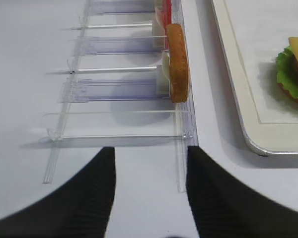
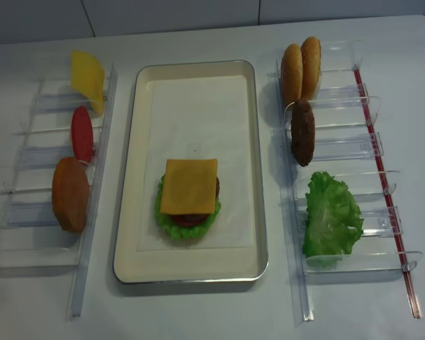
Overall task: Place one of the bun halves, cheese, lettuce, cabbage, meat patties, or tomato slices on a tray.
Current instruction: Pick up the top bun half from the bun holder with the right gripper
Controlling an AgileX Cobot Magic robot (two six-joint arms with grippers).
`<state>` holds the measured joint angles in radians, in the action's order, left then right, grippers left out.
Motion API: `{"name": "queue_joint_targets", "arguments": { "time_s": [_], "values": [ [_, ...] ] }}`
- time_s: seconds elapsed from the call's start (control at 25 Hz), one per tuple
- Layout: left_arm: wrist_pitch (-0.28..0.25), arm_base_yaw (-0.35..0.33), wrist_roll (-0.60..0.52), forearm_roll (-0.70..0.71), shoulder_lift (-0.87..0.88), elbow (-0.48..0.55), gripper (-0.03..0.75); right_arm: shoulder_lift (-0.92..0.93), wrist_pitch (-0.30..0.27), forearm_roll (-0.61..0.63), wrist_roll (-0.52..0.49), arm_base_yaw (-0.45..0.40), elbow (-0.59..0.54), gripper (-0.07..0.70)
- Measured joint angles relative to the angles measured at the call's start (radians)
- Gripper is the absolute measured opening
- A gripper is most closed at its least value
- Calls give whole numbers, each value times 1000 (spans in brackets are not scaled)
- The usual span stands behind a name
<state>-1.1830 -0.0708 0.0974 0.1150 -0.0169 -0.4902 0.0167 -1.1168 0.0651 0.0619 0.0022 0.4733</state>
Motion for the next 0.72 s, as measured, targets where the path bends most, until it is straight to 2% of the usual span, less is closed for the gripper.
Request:
{"name": "queue_joint_targets", "arguments": {
  "time_s": [0.36,0.52,0.72],
  "values": [
    [0,0,0,0,0,0,336,-37,6,18,2,0,0,397],
    [0,0,0,0,0,0,336,-176,10,39,21,0,29,397],
    [0,0,0,0,0,0,336,-425,14,64,46,0,148,399]
  ]
}}
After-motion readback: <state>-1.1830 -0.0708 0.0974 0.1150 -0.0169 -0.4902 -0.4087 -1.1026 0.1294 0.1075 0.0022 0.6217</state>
